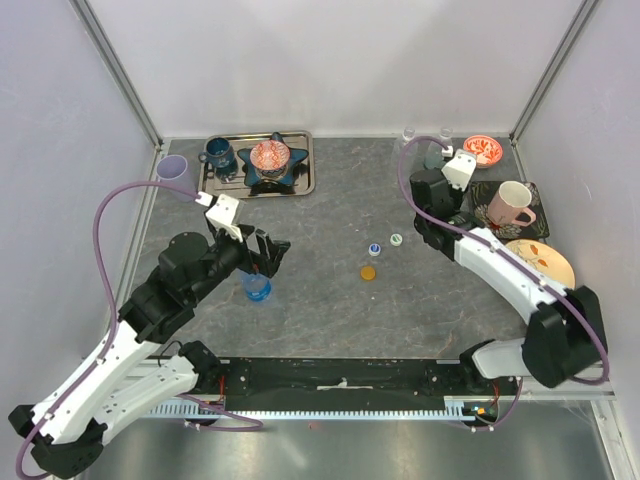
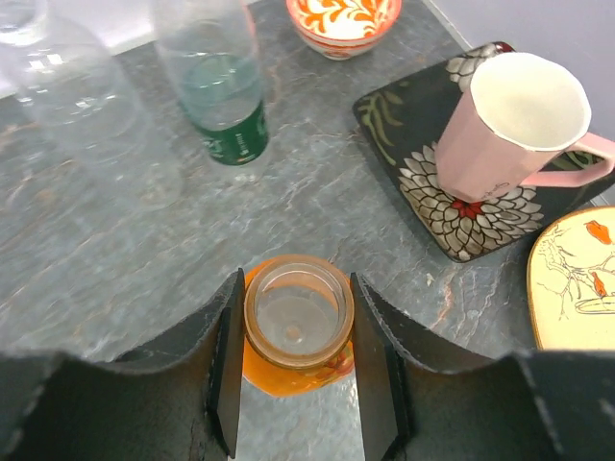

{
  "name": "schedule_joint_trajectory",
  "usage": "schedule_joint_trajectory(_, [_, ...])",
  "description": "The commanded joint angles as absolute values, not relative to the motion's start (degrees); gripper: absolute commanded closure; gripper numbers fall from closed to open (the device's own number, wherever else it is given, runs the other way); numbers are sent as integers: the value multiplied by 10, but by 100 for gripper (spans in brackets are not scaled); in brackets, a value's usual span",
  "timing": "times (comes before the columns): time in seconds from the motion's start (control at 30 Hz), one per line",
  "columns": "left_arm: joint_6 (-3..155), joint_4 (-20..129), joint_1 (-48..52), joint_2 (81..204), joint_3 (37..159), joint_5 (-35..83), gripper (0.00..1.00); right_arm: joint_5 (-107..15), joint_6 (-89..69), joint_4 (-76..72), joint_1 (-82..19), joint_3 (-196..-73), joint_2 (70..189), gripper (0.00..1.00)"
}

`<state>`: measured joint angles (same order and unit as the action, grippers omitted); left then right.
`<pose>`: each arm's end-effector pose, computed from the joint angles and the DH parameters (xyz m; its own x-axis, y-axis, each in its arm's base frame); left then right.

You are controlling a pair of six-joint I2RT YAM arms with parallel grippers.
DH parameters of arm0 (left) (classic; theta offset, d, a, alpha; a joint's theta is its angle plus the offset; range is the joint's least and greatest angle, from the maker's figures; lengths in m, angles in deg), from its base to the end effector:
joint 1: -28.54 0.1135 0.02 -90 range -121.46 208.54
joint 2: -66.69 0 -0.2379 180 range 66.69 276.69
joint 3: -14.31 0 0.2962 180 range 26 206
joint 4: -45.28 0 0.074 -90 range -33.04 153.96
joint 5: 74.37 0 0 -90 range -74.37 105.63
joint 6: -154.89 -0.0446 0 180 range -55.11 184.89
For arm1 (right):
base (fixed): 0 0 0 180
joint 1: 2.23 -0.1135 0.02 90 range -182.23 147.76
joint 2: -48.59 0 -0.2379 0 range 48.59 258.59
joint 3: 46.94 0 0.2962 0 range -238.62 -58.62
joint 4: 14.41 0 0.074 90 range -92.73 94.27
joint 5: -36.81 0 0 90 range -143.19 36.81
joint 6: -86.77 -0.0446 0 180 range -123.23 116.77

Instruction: Unscrew the bottle caps

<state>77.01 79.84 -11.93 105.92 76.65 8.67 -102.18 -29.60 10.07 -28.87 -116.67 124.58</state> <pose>0.1740 -0.1413 0.3567 -0.2640 -0.0488 -0.9633 0.5099 0.8407 -0.1823 0.3240 0.1249 0.2592 -0.2825 0.1843 -0.9414 0.4587 0.8878 0.0362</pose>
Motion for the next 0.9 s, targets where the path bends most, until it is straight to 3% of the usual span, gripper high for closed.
schedule_joint_trajectory(0.0, [813, 809, -117, 1046, 743, 116, 1, -1062, -324, -22, -262, -1152, 1294, 100])
schedule_joint_trajectory(0.27, [806, 803, -117, 988, 722, 108, 0, -1020, -331, -44, -210, -1205, 1450, 100])
schedule_joint_trajectory(0.67, [793, 792, -117, 1025, 727, 112, 1, -1034, -302, -97, -207, -1219, 1526, 100])
schedule_joint_trajectory(0.73, [796, 786, -117, 1030, 727, 112, 1, -1026, -302, -81, -206, -1222, 1531, 92])
schedule_joint_trajectory(0.77, [797, 785, -117, 1033, 727, 113, 0, -1018, -302, -72, -206, -1226, 1534, 81])
schedule_joint_trajectory(0.83, [797, 784, -117, 1035, 728, 116, 1, -1008, -304, -49, -206, -1228, 1534, 68])
schedule_joint_trajectory(0.87, [797, 784, -117, 1035, 729, 117, 1, -1005, -303, -40, -207, -1224, 1528, 56])
